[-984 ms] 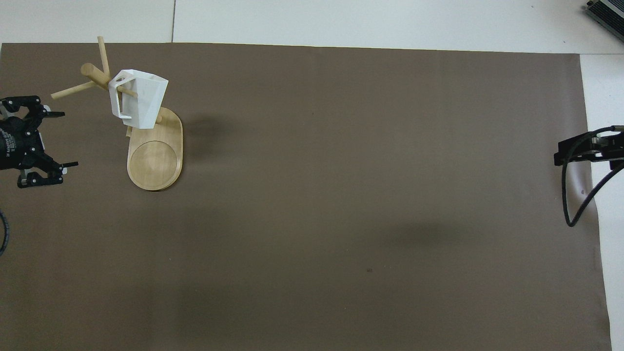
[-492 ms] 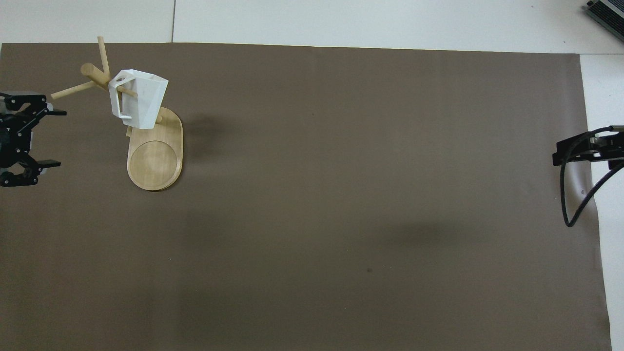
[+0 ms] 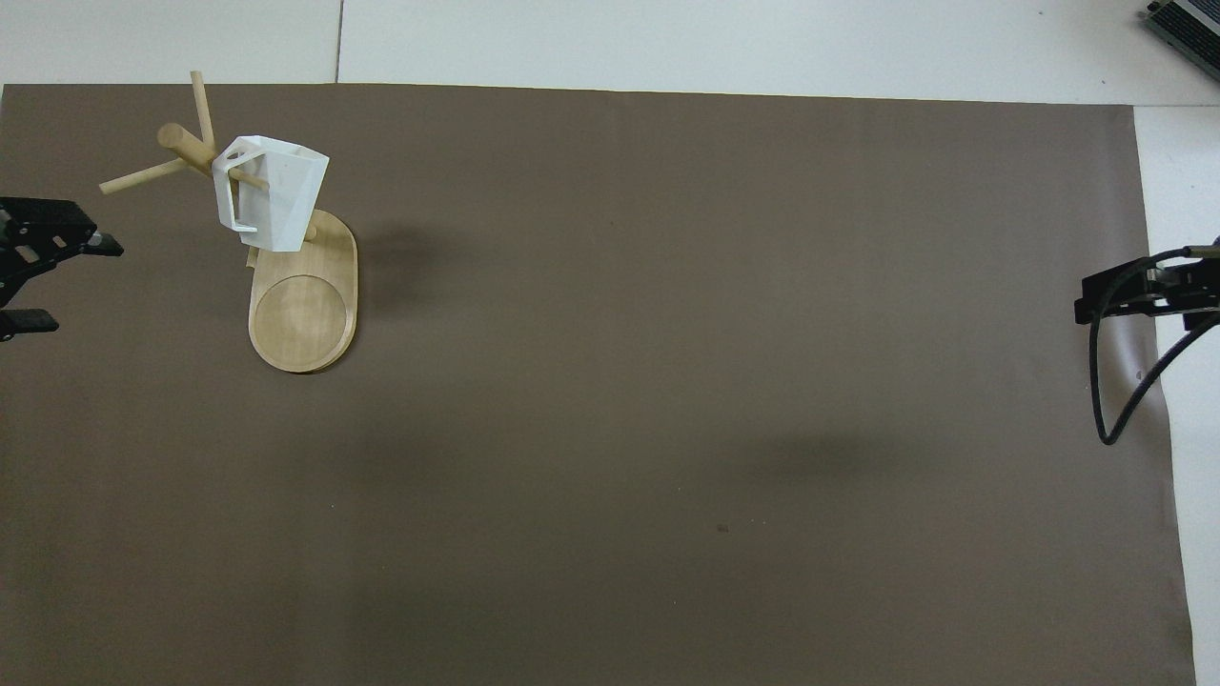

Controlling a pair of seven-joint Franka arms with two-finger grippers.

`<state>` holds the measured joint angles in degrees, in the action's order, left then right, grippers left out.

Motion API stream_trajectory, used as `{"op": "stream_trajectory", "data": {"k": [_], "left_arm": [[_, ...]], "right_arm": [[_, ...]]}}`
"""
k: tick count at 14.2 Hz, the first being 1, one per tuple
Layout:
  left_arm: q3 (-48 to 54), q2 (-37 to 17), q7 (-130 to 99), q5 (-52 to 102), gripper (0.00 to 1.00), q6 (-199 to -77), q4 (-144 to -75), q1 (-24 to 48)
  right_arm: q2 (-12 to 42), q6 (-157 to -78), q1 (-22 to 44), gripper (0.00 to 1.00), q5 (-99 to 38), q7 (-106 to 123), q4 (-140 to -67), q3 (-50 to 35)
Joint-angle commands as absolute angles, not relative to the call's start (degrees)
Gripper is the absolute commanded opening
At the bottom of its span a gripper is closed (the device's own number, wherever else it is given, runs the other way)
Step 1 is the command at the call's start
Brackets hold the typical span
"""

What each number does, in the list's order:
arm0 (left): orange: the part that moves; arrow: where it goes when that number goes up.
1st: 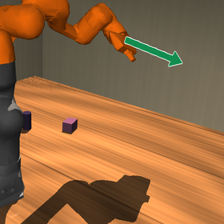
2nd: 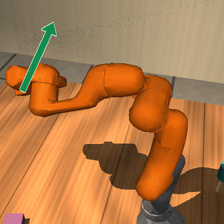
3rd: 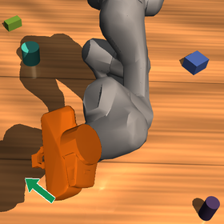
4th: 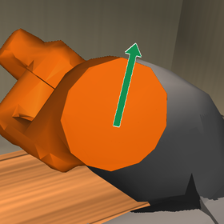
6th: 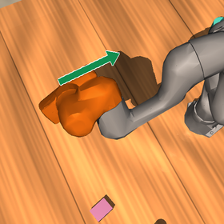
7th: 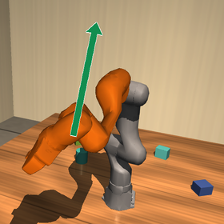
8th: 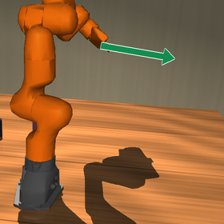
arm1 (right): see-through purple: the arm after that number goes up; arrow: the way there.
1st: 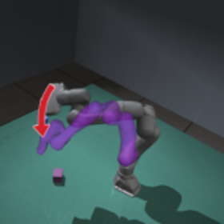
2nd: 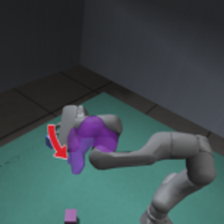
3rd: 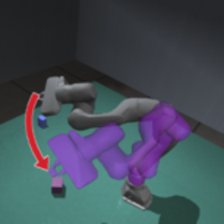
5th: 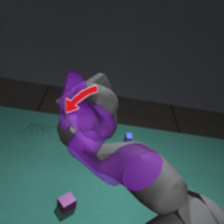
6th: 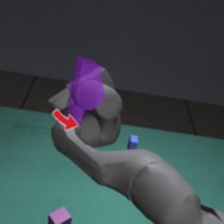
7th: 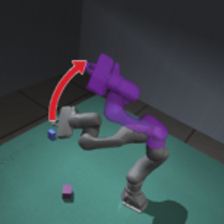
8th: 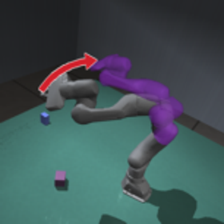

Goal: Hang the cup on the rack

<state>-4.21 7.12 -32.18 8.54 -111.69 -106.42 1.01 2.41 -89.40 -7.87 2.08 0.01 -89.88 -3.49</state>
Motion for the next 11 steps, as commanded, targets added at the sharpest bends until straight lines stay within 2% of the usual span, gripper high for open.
{"op": "stream_trajectory", "data": {"k": [1,7,11], "left_arm": [[-9.92,7.74,-24.29,3.27,1.0,-106.63,-102.24,7.19],[-4.85,8.09,-7.93,-1.31,1.0,-96.17,-96.43,3.88],[2.37,5.81,-3.52,-1.76,1.0,-89.14,-89.58,-0.71]], "right_arm": [[1.76,-88.68,-7.38,1.0,1.23,1.41,-90.18,-4.04],[1.58,-88.59,-6.94,1.0,1.23,1.41,-90.26,-3.69],[1.58,-88.59,-7.03,1.0,1.23,1.41,-90.26,-4.04]]}}
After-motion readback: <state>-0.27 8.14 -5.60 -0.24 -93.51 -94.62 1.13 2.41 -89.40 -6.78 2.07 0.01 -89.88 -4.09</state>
